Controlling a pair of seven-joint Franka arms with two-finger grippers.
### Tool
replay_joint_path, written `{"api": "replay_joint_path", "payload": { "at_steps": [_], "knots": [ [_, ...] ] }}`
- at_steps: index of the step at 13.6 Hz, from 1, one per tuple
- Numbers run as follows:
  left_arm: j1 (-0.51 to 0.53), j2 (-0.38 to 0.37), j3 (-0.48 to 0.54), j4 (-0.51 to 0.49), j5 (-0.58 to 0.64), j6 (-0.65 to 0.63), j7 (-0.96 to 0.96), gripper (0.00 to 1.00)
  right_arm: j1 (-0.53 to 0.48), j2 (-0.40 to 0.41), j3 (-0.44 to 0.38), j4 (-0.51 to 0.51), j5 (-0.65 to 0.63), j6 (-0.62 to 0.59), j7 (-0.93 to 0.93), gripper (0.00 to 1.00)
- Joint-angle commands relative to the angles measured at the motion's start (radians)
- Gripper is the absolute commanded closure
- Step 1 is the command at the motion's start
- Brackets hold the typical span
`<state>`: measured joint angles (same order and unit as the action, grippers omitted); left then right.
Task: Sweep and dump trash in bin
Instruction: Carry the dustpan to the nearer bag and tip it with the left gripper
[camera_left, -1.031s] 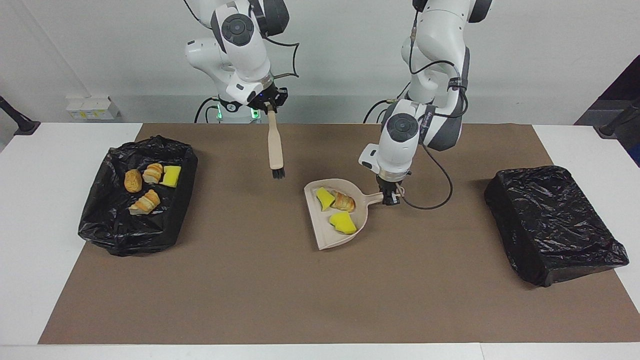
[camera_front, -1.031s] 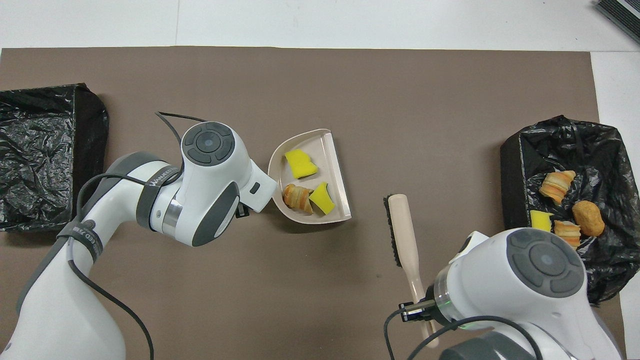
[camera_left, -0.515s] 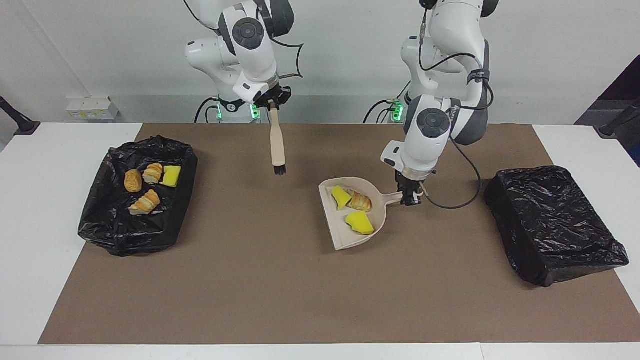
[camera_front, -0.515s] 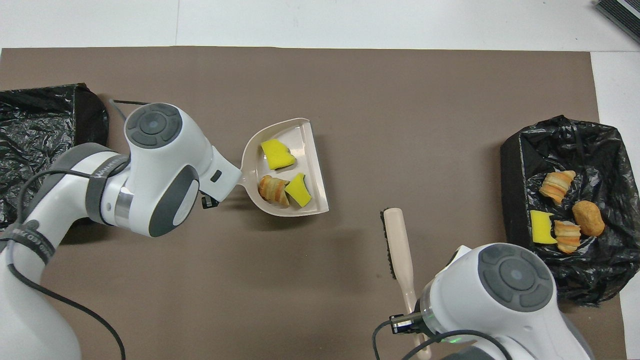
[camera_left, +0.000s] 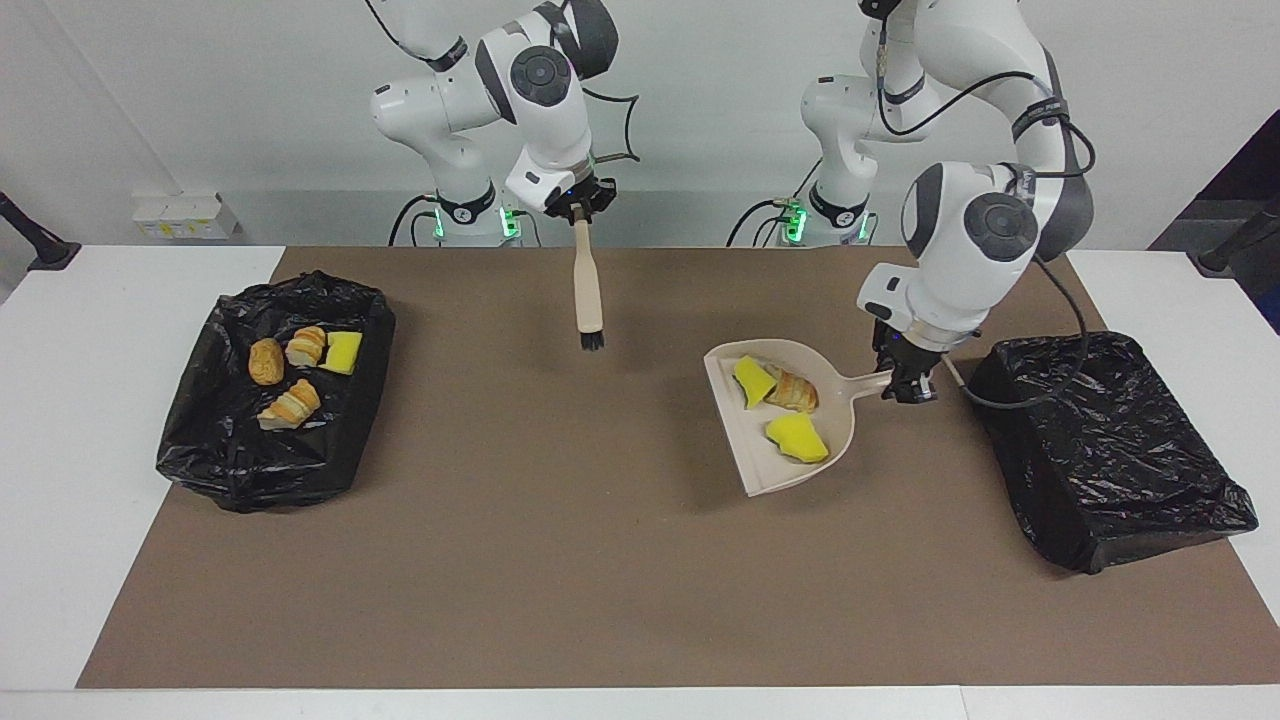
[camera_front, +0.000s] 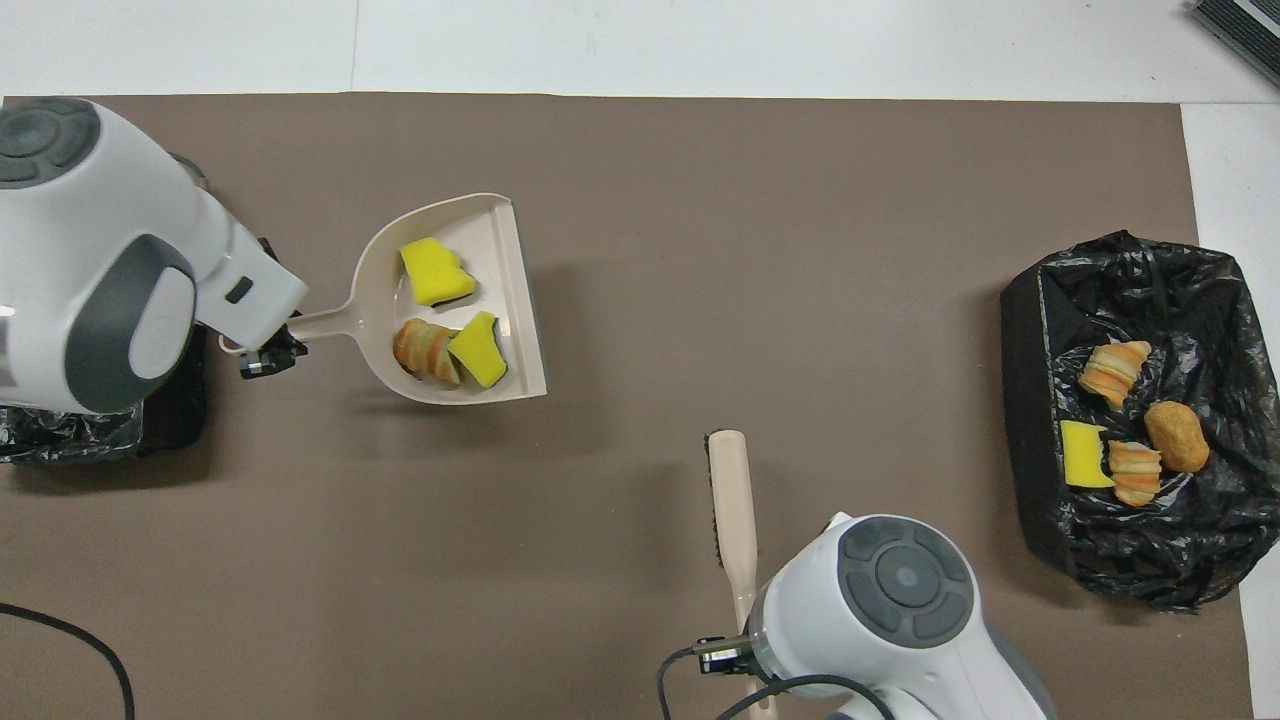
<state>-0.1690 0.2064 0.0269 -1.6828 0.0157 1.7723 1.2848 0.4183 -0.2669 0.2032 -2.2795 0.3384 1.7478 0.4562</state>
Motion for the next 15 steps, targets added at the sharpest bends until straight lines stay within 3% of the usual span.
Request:
{"api": "replay_joint_path", "payload": {
  "at_steps": [1, 4, 8, 15],
  "knots": [
    [0.100, 0.002, -0.008, 0.060, 0.007, -0.063, 0.120, 1.00, 0.046, 0.095, 0.001, 0.056, 0.039, 0.050, 0.091, 1.00],
    [0.175, 0.008, -0.007, 0.110, 0.056, -0.096, 0.187, 1.00, 0.128, 0.175, 0.001, 0.087, 0.036, 0.122, 0.141, 1.00],
    [0.322, 0.051, -0.007, 0.230, 0.064, -0.149, 0.349, 1.00, 0.163, 0.238, 0.001, 0.075, 0.024, 0.173, 0.148, 1.00],
    [0.468, 0.145, -0.008, 0.331, 0.174, -0.048, 0.519, 1.00, 0.215, 0.301, -0.001, 0.023, 0.005, 0.334, 0.174, 1.00]
  ]
}}
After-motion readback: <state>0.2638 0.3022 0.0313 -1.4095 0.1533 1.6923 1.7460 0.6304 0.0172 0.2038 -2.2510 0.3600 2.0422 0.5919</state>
